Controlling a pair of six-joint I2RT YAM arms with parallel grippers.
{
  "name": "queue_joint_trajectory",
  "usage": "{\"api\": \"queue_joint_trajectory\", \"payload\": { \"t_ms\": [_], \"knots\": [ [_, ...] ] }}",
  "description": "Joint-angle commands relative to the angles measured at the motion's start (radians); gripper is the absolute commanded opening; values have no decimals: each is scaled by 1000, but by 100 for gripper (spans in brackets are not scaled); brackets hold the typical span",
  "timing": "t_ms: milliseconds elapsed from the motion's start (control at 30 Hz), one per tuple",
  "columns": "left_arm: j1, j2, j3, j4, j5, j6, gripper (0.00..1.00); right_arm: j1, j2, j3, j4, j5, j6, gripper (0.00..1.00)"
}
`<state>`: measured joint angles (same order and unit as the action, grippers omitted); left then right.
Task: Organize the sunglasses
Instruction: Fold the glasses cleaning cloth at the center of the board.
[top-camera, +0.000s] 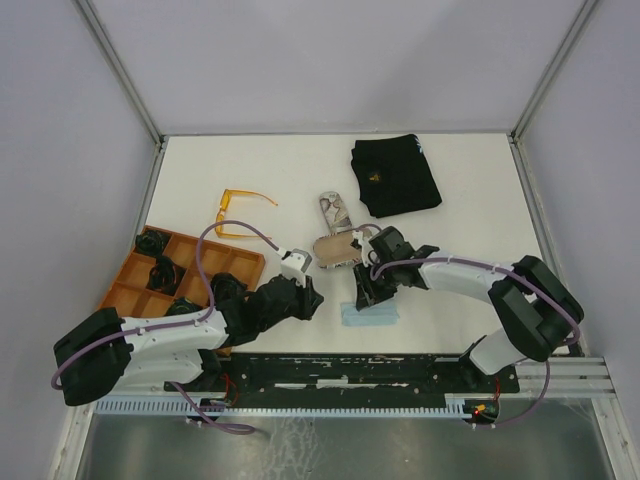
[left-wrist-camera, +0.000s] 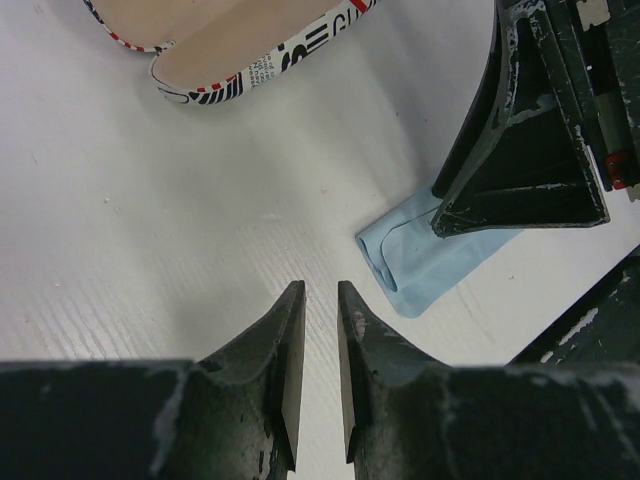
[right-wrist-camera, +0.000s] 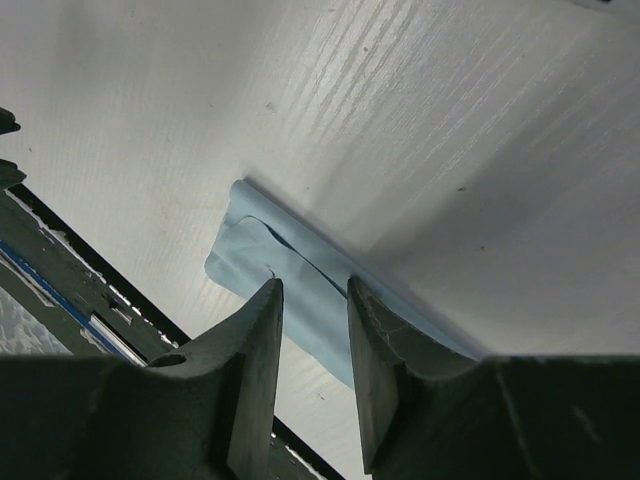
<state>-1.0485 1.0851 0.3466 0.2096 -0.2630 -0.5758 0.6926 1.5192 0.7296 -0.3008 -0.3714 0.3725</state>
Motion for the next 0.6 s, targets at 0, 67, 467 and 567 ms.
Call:
{"api": "queue_joint_trajectory", "payload": {
  "t_ms": [0, 67, 467, 567],
  "knots": [
    [7, -17, 2, 14, -27, -27, 26, 10, 12, 47, 8, 11, -37, 40],
    [6, -15, 0, 14, -27, -27, 26, 13, 19, 50, -1, 7, -44, 40],
    [6, -4, 1, 22, -24, -24, 26, 31, 29, 55, -24, -31, -60, 31],
    [7, -1, 3, 24, -23, -23, 26, 33, 22, 56, -27, -38, -60, 31]
  ]
}}
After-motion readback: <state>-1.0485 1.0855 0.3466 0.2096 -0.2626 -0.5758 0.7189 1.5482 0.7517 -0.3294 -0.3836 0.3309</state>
